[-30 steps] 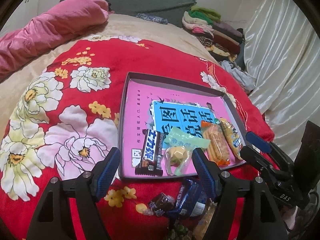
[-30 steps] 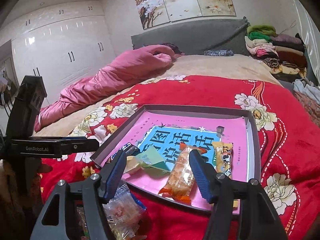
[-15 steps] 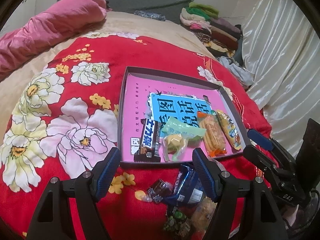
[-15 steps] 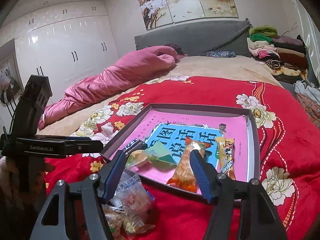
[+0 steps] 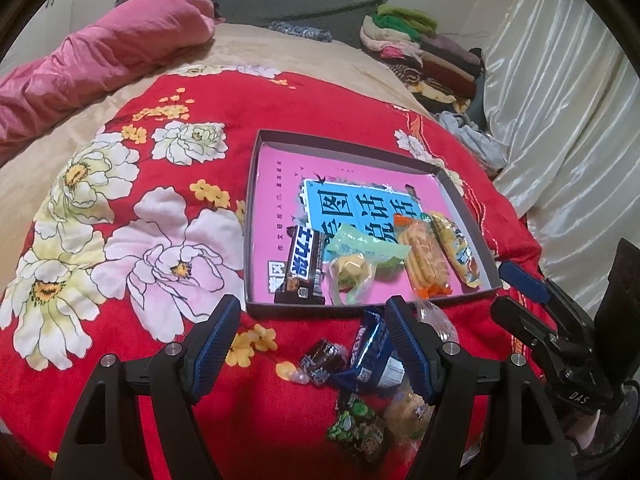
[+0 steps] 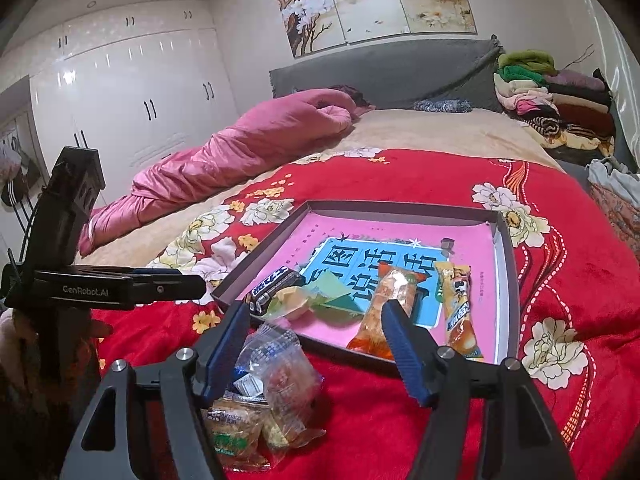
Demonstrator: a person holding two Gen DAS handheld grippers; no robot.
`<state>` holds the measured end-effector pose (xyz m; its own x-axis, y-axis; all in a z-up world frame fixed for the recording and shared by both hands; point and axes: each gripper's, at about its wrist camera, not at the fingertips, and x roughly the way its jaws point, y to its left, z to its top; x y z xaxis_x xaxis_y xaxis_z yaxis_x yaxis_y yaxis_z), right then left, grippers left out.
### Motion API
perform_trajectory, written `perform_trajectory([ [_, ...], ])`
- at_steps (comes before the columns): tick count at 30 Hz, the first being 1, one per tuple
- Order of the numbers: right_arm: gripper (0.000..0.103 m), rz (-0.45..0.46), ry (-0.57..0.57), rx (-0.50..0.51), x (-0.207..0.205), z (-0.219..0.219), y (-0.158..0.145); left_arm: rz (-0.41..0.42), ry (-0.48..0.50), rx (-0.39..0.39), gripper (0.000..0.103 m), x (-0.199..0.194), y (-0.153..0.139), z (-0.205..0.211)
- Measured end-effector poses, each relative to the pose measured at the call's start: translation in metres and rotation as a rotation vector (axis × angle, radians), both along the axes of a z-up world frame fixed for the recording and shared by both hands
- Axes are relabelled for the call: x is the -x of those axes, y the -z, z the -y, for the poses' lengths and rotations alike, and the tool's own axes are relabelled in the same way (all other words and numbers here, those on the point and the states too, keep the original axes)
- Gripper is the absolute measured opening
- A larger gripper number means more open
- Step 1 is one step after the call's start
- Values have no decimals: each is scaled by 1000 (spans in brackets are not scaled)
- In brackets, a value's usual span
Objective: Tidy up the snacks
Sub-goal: 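Withdraw both open grippers from the tray toward the snack pile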
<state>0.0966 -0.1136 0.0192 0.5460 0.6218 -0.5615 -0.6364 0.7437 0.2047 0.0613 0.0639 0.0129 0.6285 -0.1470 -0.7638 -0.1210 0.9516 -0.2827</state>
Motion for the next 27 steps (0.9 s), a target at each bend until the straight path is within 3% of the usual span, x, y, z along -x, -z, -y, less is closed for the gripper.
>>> perform_trajectory([
  [27,69,-13,-1,33,18,1,2,-54,19,6,77,24,7,0],
])
